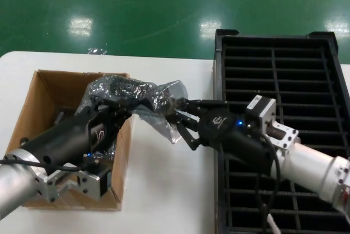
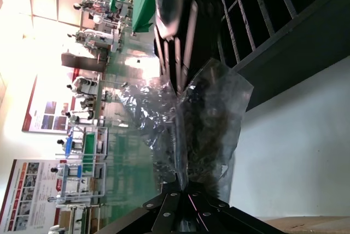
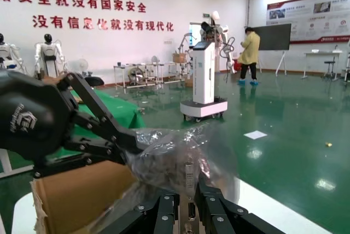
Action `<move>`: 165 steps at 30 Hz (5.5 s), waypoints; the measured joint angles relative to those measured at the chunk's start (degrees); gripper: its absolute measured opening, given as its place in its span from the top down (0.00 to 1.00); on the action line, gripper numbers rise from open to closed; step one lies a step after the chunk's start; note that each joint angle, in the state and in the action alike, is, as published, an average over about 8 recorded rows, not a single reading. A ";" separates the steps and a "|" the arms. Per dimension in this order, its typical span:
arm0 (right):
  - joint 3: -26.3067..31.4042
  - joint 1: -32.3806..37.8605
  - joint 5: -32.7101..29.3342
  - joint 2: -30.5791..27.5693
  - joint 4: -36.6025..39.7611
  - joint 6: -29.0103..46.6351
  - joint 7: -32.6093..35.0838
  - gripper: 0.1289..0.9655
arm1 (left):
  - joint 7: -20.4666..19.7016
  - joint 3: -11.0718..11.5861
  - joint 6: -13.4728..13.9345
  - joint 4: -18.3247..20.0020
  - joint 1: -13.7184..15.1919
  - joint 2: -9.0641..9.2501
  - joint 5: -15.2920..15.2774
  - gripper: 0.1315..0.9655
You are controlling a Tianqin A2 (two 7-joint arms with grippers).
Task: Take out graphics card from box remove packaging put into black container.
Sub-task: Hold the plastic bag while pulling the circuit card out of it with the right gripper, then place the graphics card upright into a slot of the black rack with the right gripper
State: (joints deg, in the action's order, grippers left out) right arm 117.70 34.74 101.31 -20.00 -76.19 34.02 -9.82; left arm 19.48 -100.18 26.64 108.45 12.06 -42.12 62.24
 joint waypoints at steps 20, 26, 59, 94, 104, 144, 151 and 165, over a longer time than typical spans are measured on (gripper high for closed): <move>-2.37 -8.95 -1.62 -12.98 -18.57 -0.73 -8.01 0.93 | 0.00 0.00 0.00 0.00 0.00 0.00 0.00 0.99; -6.20 -13.70 -0.83 -20.02 -25.27 -0.78 -10.11 0.93 | 0.00 0.00 0.00 0.00 0.00 0.00 0.00 0.99; -45.47 -42.22 0.89 -33.70 -40.80 4.33 -16.03 0.93 | 0.00 0.00 0.00 0.00 0.00 0.00 0.00 0.99; -16.69 -0.58 -8.03 -46.97 -40.89 40.97 -24.57 0.93 | 0.00 0.00 0.00 0.00 0.00 0.00 0.00 0.99; -9.46 10.08 -14.75 -39.05 -38.43 51.14 -24.86 0.93 | 0.00 0.00 0.00 0.00 0.00 0.00 0.00 0.99; 4.62 22.79 -26.79 -30.94 -32.64 55.91 -27.44 0.93 | 0.00 0.00 0.00 0.00 0.00 0.00 0.00 0.99; 3.65 22.98 -25.04 -32.21 -35.01 55.91 -27.93 0.93 | 0.00 0.00 0.00 0.00 0.00 0.00 0.00 0.99; 4.68 21.49 -26.43 -32.27 -35.31 55.90 -26.93 0.93 | 0.00 0.00 0.00 0.00 0.00 0.00 0.00 0.99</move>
State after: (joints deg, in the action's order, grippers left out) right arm 122.38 56.23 74.89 -52.27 -111.49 89.92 -36.74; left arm 19.48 -100.18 26.64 108.45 12.06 -42.12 62.24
